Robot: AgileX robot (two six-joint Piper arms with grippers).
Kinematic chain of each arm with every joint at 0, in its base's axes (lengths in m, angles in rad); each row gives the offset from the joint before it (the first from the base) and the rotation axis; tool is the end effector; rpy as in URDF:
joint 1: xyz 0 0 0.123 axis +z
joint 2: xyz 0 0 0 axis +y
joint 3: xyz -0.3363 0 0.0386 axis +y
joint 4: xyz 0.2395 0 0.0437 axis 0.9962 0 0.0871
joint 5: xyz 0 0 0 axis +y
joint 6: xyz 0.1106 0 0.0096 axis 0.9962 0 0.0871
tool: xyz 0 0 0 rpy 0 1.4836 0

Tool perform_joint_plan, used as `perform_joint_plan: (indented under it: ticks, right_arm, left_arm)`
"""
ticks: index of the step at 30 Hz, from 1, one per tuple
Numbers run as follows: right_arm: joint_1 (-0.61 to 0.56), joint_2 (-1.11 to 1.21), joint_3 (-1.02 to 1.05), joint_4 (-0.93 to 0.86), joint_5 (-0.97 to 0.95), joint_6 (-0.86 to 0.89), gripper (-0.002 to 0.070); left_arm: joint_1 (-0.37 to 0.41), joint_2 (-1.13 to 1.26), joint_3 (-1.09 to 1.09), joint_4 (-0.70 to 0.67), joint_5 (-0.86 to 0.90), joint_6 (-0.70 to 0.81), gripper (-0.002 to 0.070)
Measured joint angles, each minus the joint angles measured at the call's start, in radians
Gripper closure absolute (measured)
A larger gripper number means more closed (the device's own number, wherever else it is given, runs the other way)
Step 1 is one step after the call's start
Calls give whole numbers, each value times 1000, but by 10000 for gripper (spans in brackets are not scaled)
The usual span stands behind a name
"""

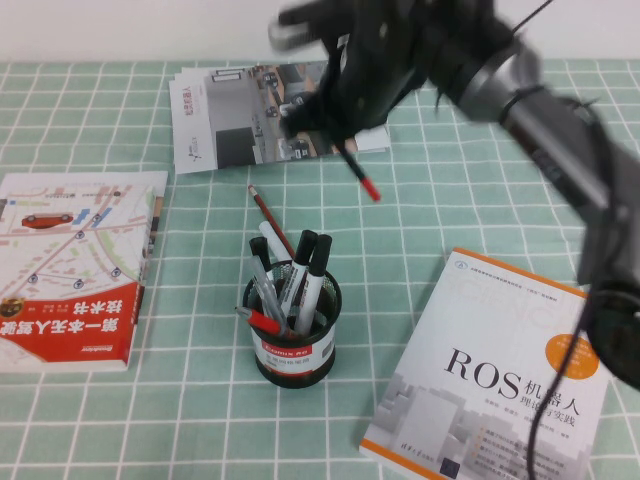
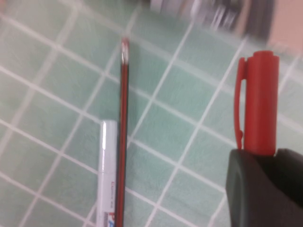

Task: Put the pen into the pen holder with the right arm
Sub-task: Place the pen onto the pen holder

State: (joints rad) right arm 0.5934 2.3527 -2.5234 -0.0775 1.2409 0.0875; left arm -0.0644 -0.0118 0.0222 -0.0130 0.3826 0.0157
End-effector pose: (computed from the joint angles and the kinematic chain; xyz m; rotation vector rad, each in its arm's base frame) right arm 0.4642 0.3033 0.3261 -0.6435 2.4746 0.1608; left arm 0.0090 -0.0011 0.1654 0.0672 1.8756 -0.0463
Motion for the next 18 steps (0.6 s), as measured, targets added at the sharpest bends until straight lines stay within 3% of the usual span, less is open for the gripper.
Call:
perform_joint_plan:
  ticks: [11, 15, 18]
  right_arm:
    - [25, -197, 138, -7, 11, -8, 612]
    - [44, -363, 373, -20, -108, -4, 612]
    - [55, -516, 639, -16, -309, 14, 612]
  left_arm:
    - [0, 0, 0, 0, 0, 0, 679]
    - [0, 0, 0, 0, 0, 0, 679]
    - [0, 0, 0, 0, 0, 0, 679]
